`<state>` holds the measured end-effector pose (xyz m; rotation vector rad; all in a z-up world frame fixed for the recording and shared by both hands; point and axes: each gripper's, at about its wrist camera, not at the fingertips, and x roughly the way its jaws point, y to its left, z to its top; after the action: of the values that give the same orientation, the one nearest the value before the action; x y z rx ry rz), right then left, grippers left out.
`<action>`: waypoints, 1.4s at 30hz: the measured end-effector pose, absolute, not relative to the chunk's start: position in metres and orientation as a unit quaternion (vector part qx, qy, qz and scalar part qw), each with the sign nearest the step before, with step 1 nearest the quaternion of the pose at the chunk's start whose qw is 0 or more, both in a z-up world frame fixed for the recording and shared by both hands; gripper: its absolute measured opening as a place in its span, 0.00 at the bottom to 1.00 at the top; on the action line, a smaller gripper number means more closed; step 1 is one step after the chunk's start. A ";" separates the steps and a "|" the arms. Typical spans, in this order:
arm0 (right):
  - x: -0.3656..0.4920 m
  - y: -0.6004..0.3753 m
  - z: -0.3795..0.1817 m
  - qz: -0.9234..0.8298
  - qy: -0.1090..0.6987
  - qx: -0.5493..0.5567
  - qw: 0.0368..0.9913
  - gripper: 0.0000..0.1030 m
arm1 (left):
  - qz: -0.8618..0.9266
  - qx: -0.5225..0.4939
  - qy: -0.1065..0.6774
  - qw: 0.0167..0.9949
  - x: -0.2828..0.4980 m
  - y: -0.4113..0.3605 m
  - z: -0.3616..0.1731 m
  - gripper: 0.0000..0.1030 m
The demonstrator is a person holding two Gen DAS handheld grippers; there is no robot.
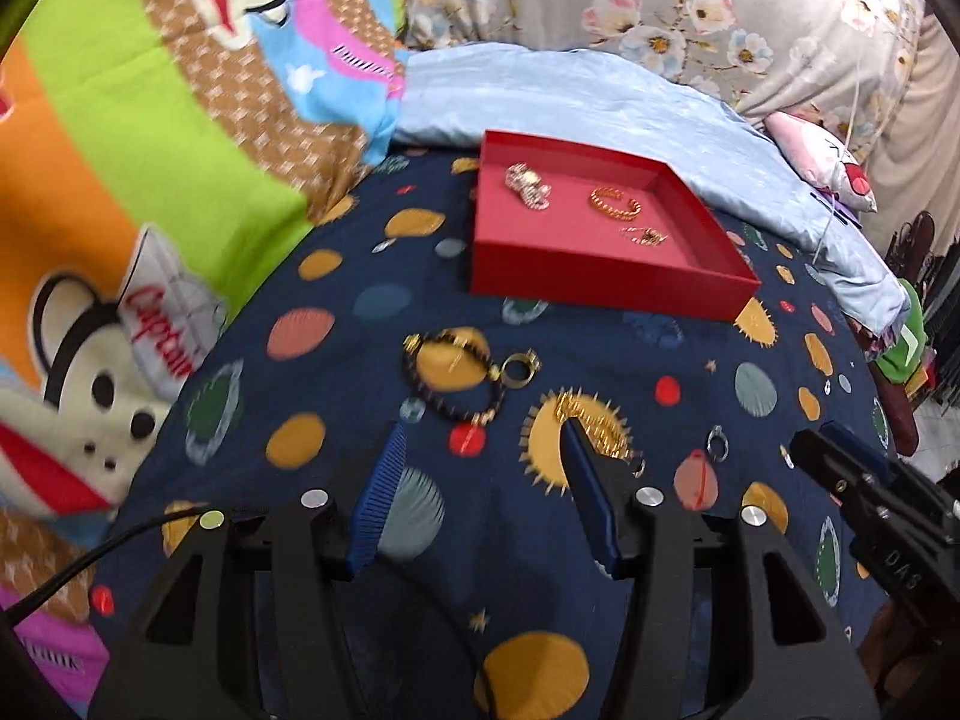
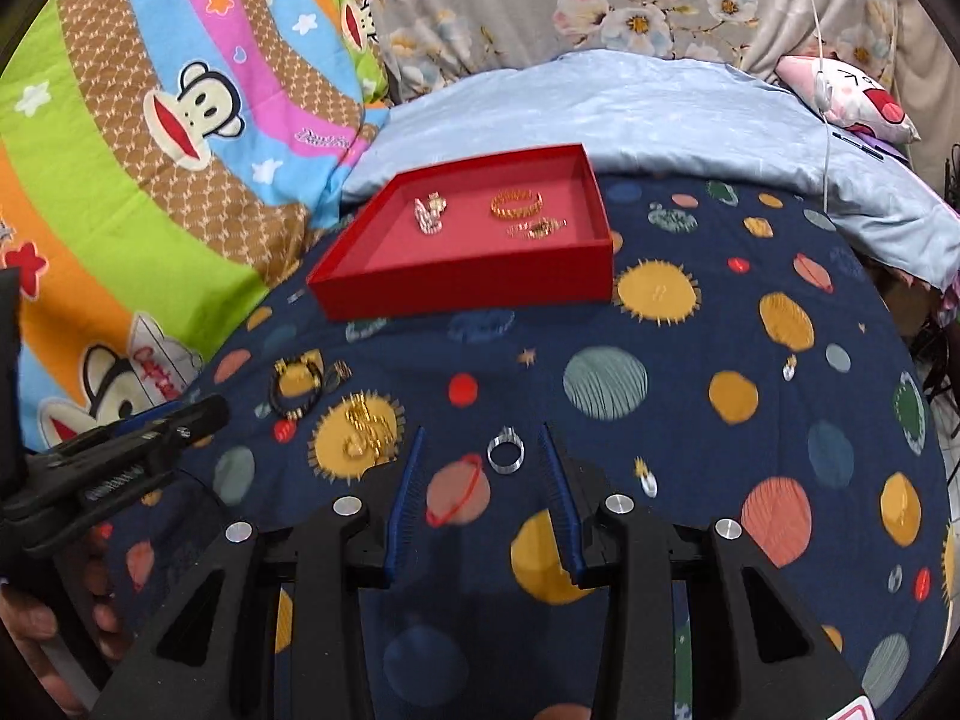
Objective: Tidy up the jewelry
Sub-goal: 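Move the right tool to the silver ring while the left tool moves to the black bead bracelet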
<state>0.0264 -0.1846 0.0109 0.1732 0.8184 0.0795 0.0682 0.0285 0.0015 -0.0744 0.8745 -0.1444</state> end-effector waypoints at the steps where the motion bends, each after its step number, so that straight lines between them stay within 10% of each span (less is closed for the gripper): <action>1: 0.024 -0.183 0.008 0.037 0.399 0.080 0.913 0.36 | -0.070 -0.038 0.424 0.902 0.065 0.030 0.001 0.50; 27: 0.068 -0.171 -0.048 0.020 0.441 0.068 0.895 0.36 | -0.038 -0.051 0.445 0.893 0.074 0.057 -0.021 0.55; 42: 0.070 -0.175 -0.049 0.016 0.439 0.062 0.896 0.18 | -0.039 -0.051 0.450 0.891 0.093 0.051 -0.028 0.55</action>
<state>0.0699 -0.1745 -0.0495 0.1289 0.9090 0.0321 0.0929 0.0511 -0.0280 -0.1050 0.9343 -0.0817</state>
